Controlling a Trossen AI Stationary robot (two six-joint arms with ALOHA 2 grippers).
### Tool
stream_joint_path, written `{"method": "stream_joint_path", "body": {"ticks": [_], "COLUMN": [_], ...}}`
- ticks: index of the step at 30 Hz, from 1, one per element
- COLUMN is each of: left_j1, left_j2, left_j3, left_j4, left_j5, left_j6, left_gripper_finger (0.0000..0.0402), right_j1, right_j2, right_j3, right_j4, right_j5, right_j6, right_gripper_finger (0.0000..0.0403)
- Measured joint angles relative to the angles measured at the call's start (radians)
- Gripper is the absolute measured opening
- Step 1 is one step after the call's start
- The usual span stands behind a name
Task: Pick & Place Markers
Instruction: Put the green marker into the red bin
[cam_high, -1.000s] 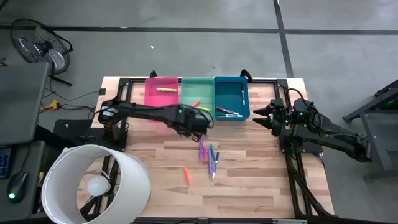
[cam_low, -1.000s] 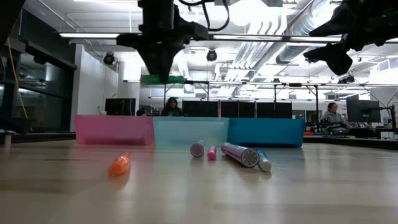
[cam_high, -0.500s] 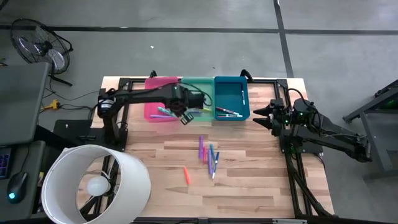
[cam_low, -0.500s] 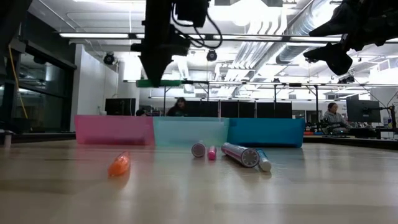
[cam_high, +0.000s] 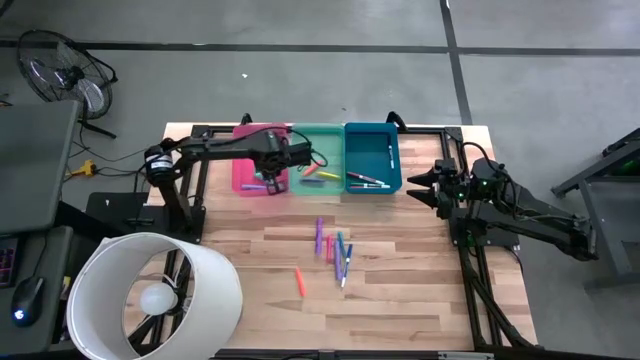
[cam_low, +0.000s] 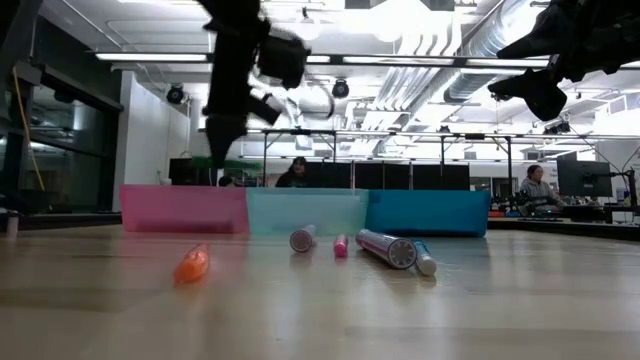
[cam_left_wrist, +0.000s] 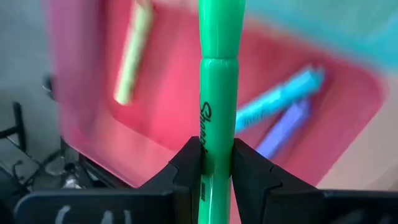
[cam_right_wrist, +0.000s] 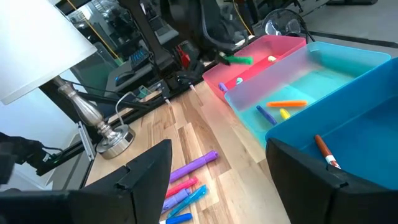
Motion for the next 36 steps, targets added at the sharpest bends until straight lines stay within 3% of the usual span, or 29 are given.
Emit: {"method": "stream_joint_path", "body": {"ticks": [6,15,36], "left_j1": [0.049,0.103,0.107], "left_j2": [-0.012,-0.016,-0.016], "left_j3": [-0.132,-0.215,-0.230], "left_j4": [0.095,0.215,0.264], "left_j5": [0.028,0.026,0.026], "left_j6": [0.101,0.227,0.275], "left_gripper_finger": [0.0060,0.0060,0.0101], "right_j1": [0.000,0.000,0.000], "right_j2": [0.000,0.000,0.000], "right_j3": [0.000,0.000,0.000], "right_j4": [0.000,0.000,0.000], "right_j5": [0.000,0.000,0.000], "right_j6": [0.000,0.000,0.000], "right_gripper_finger": [0.0250,0.0250,0.0250]}}
